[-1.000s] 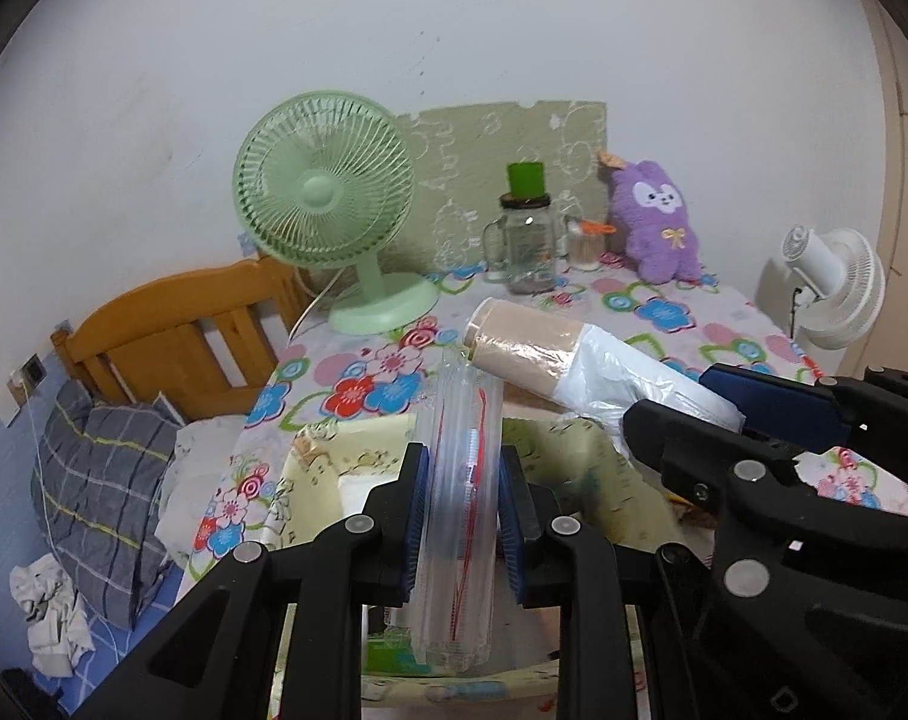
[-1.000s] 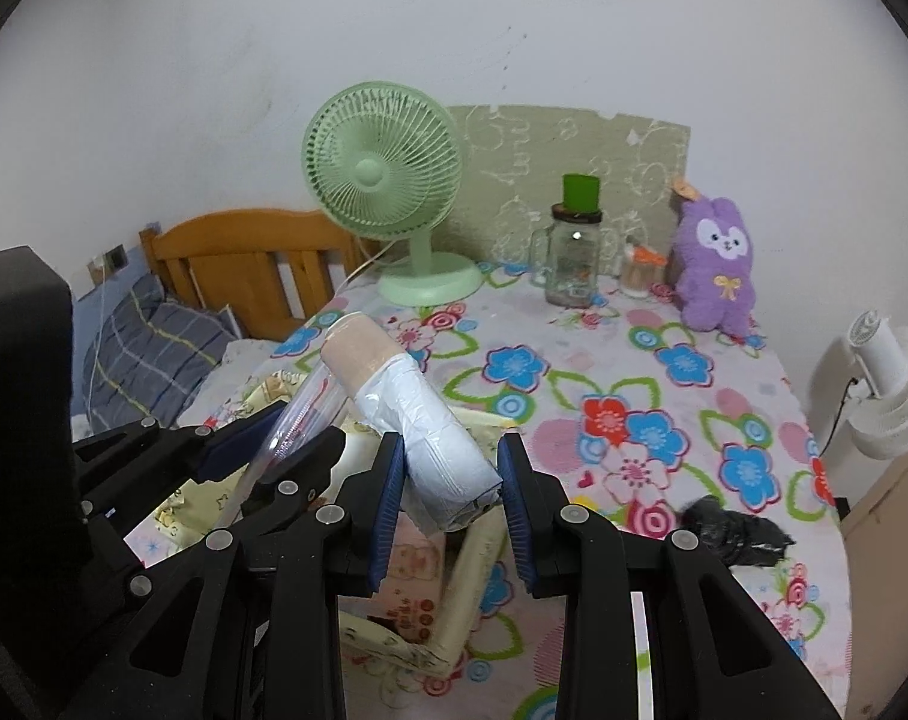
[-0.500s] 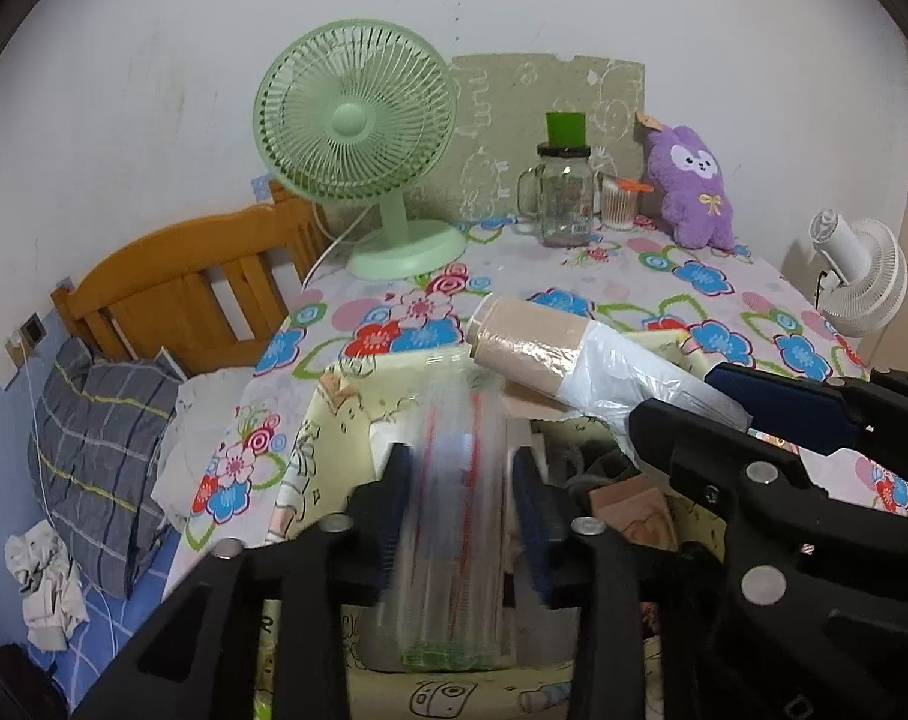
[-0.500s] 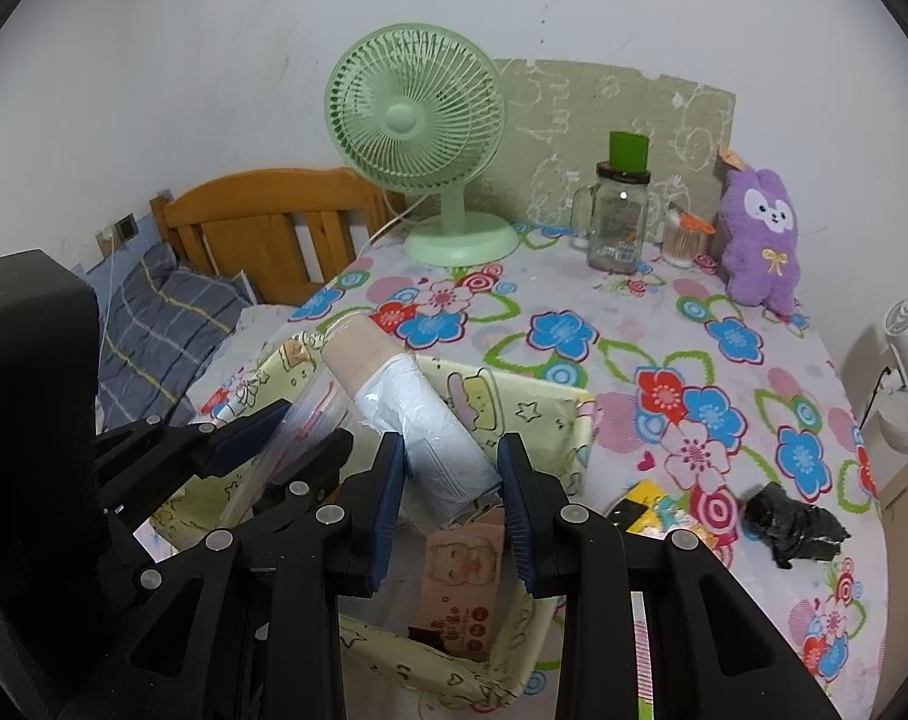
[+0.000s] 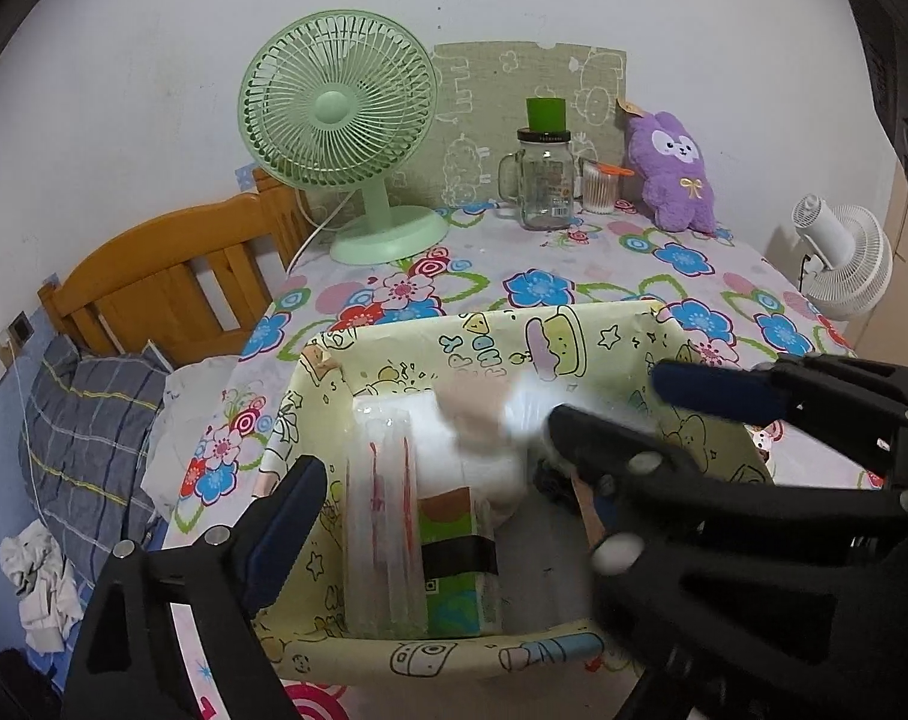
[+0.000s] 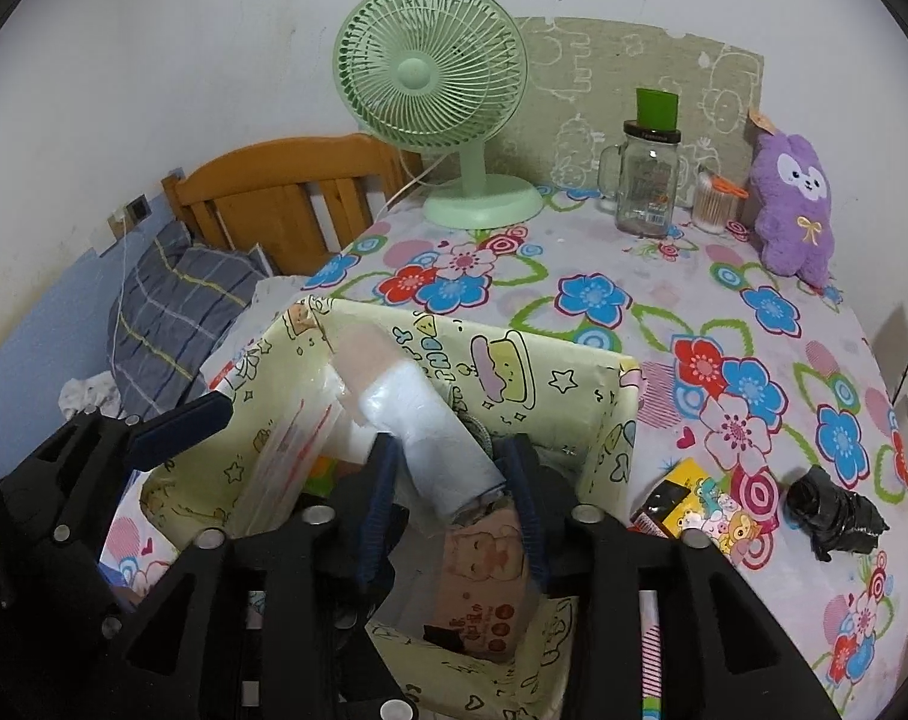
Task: Organize soft objects
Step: 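Open the left tool over the yellow box while the right tool releases the roll inside, then withdraw both open tools from the box toward the cartoon pack and black bag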
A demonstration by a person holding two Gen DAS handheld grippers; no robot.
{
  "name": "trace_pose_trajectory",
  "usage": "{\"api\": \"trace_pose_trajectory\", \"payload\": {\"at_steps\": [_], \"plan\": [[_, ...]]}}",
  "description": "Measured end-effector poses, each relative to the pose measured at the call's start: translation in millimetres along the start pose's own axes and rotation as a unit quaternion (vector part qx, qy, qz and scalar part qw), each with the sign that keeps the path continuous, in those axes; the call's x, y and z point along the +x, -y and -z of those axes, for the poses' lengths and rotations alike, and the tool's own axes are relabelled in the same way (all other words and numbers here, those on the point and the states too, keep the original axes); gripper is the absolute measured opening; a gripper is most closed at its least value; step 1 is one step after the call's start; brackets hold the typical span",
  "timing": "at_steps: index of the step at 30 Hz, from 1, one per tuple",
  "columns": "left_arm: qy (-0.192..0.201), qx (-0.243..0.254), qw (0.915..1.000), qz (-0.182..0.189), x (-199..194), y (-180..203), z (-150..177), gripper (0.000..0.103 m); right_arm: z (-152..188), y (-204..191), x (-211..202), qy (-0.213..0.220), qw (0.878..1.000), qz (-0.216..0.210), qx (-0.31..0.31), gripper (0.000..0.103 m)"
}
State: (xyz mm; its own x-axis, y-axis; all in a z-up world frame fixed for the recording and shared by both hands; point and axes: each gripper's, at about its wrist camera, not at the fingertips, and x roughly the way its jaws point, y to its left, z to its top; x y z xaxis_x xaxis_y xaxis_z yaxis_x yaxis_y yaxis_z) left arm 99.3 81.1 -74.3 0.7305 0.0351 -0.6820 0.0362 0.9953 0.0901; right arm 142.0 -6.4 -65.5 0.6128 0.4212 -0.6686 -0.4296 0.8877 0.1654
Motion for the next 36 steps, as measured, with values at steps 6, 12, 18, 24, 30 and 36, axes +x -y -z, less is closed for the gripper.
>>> {"api": "trace_pose_trajectory", "payload": {"at_steps": [6,12,18,24,30,36], "plan": [[0.004,-0.001,1.0,0.007,-6.0,5.1,-1.5,0.095,1.7,5.5,-8.7,0.016,1.0,0.003,0.007,0.082],[0.009,-0.002,0.9998,0.019,-12.5,15.5,-5.4,0.097,2.8,14.0,-20.9,0.027,0.999,0.018,0.009,0.089],[0.019,-0.002,0.9993,0.033,-21.7,29.1,-10.3,0.101,6.4,29.6,-39.1,0.043,0.998,0.029,0.021,0.092],[0.031,-0.018,0.9977,0.058,-33.2,39.7,-15.1,0.103,9.5,43.3,-58.8,0.062,0.997,0.038,0.031,0.095],[0.041,-0.001,0.998,0.047,-44.2,59.0,-19.1,0.103,13.9,55.2,-79.4,0.08,0.995,0.052,0.033,0.096],[0.052,0.021,0.9974,0.045,-49.7,83.3,-21.6,0.103,18.9,66.4,-92.5,0.085,0.993,0.075,0.04,0.1]]}}
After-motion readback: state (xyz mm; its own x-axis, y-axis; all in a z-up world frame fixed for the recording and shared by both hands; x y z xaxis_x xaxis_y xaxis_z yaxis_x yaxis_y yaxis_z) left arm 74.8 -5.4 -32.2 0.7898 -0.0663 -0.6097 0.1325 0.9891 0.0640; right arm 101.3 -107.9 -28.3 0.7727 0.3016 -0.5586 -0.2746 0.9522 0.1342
